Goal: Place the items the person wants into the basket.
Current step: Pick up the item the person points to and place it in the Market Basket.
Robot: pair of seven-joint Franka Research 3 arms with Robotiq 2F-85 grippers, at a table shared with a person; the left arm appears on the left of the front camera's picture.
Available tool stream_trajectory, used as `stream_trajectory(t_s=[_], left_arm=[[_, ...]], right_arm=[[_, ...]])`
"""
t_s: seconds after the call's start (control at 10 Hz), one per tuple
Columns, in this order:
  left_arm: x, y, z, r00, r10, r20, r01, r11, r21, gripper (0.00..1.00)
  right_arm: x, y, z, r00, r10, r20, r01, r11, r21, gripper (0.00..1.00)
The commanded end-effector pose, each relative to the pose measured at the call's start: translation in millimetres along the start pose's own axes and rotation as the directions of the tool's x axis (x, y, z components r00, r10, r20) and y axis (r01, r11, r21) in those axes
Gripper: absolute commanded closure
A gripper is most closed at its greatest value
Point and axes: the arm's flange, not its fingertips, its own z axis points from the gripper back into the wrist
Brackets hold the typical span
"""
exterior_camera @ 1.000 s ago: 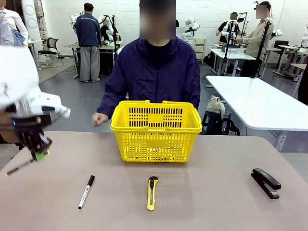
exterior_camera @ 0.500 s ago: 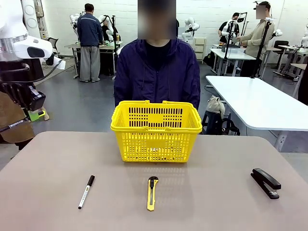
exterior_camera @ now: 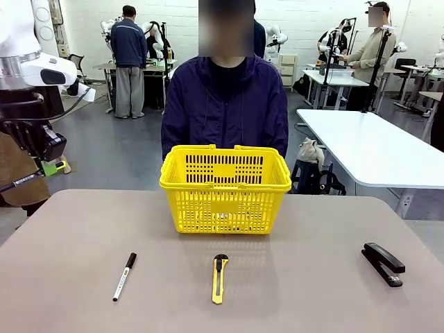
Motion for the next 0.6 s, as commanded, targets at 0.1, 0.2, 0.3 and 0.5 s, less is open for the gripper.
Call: stream_trajectory(t_s=[0.1,0.2,0.3,0.5], left_arm=[[0.1,0.8,2.1,1.0,-0.002,0.004,0.002,1.0,0.001,1.0],[0.1,0.8,2.1,1.0,-0.002,0.004,0.002,1.0,0.001,1.0],[0.1,0.8,2.1,1.0,-0.002,0.004,0.002,1.0,0.001,1.0],[0.0,0.0,0.1,1.0,0.0,0.0,0.0,1.0,0.0,0.88]], right_arm=[[-1.0,0.4,-0.6,1.0,0.011,0.015,-0.011,1.0,0.023,0.0],[-1.0,0.4,-0.6,1.0,0.011,0.015,-0.011,1.0,0.023,0.0],[-1.0,0.4,-0.6,1.0,0.011,0.015,-0.011,1.0,0.023,0.0],[-1.0,0.4,-0.6,1.0,0.011,0.015,-0.011,1.0,0.023,0.0]])
